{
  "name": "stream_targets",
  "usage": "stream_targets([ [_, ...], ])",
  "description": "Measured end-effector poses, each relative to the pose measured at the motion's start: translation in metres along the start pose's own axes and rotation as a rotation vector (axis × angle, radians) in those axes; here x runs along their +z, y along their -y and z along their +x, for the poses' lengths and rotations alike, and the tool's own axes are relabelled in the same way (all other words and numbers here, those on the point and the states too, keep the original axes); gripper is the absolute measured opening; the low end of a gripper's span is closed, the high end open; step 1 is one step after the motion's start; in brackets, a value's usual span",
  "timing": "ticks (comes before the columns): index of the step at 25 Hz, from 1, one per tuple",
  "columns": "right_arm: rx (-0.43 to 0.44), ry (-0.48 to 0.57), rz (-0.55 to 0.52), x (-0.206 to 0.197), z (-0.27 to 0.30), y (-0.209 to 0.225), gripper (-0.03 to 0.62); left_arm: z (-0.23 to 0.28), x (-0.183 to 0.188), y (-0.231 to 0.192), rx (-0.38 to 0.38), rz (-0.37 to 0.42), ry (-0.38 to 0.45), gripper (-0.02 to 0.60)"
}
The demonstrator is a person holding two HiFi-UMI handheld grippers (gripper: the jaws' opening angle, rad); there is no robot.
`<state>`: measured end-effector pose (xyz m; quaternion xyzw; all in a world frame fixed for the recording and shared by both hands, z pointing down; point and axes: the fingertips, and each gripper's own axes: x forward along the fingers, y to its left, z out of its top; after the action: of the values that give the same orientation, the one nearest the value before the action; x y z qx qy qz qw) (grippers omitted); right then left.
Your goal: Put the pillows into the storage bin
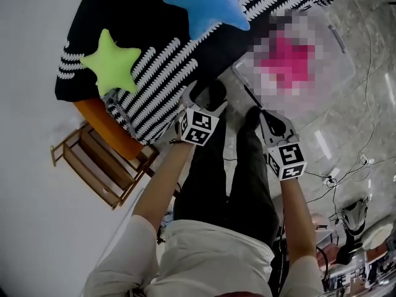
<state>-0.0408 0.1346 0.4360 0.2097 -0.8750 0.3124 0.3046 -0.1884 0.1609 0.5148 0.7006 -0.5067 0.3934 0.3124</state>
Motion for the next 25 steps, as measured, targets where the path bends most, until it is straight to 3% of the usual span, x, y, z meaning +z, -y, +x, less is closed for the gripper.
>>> stream_targets([
  [15,-0.114,0.029,0.162,0.036,0.066,-0.005,0.003,0.064,0.036,-0.108,-0.011,0.138,-0.037,0.451],
  [19,-0.135,0.039,0.216,0.041,0.08,-0.008,0.003,0.086,0.038,-0.142,-0.002,0.108,-0.06,0.451],
  [25,-0.15,0.038,0.261,0.037,0.108,-0.001,0.003,0.131,0.036,-0.19,0.039,-0.055,-0.082,0.451],
])
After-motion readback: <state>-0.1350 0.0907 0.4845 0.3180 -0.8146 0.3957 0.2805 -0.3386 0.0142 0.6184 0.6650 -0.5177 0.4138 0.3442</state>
